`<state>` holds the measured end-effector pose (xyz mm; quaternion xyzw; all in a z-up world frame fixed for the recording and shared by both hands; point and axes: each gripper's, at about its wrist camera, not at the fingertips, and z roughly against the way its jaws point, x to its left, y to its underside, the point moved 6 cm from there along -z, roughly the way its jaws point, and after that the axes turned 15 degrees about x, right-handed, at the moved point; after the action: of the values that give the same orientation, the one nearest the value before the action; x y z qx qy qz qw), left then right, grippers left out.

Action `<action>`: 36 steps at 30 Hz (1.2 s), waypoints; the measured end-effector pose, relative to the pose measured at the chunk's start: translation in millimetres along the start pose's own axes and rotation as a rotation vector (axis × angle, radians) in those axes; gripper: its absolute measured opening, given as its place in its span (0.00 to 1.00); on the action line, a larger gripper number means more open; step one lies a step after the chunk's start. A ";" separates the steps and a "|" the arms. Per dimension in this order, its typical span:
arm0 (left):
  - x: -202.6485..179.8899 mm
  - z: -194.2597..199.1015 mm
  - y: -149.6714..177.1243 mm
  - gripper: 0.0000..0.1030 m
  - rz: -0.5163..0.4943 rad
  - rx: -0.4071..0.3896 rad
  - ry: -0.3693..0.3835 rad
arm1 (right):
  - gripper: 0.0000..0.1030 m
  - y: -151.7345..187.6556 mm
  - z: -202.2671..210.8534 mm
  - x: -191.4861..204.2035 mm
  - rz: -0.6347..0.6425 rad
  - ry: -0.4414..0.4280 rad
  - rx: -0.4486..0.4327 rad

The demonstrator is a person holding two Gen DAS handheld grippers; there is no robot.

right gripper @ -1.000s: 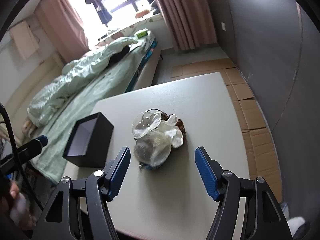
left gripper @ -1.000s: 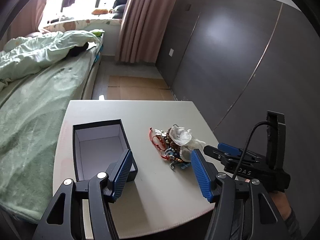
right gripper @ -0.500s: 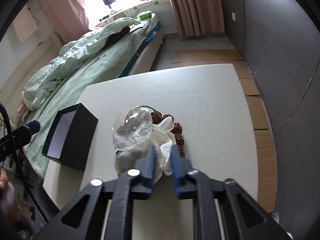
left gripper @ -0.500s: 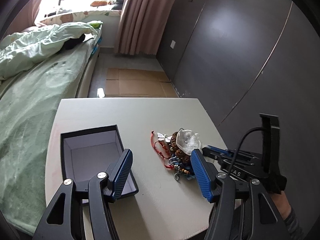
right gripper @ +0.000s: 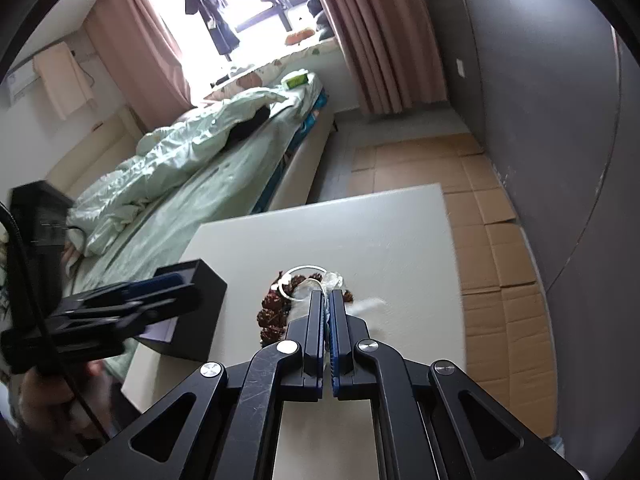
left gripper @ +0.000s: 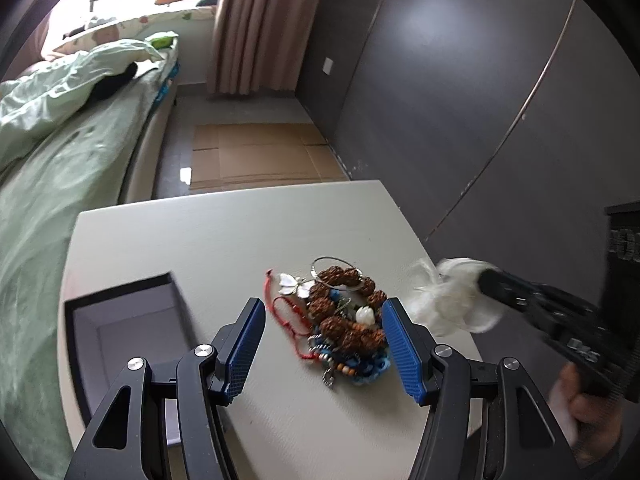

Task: Organize jewelry
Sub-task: 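Grasp the white tissue with the right tool and lift it off the pile, then grasp the silver bangle with the left tool while the right tool holds the tissue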

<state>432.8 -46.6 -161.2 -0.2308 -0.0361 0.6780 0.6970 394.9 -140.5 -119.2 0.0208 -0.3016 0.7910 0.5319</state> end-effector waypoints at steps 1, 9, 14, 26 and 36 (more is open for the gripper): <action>-0.5 -4.3 -3.0 0.60 0.002 0.010 0.001 | 0.04 -0.1 3.2 0.2 -0.001 -0.001 -0.007; 2.6 -40.9 -32.8 0.60 0.016 0.084 -0.012 | 0.04 7.5 29.9 -13.2 -0.040 -0.018 -0.053; 3.2 -54.9 -45.3 0.60 0.027 0.128 0.014 | 0.04 16.2 36.7 -25.0 -0.074 -0.015 -0.065; -3.5 -100.6 -49.6 0.61 0.063 0.283 0.012 | 0.04 30.1 29.6 -42.5 -0.128 -0.030 -0.053; 3.8 -111.4 -50.9 0.61 0.078 0.292 -0.044 | 0.04 34.4 25.8 -47.9 -0.145 -0.021 -0.046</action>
<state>520.8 -72.0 -242.6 -0.1134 0.0565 0.7074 0.6954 378.8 -201.8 -130.7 0.0388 -0.3230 0.7432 0.5847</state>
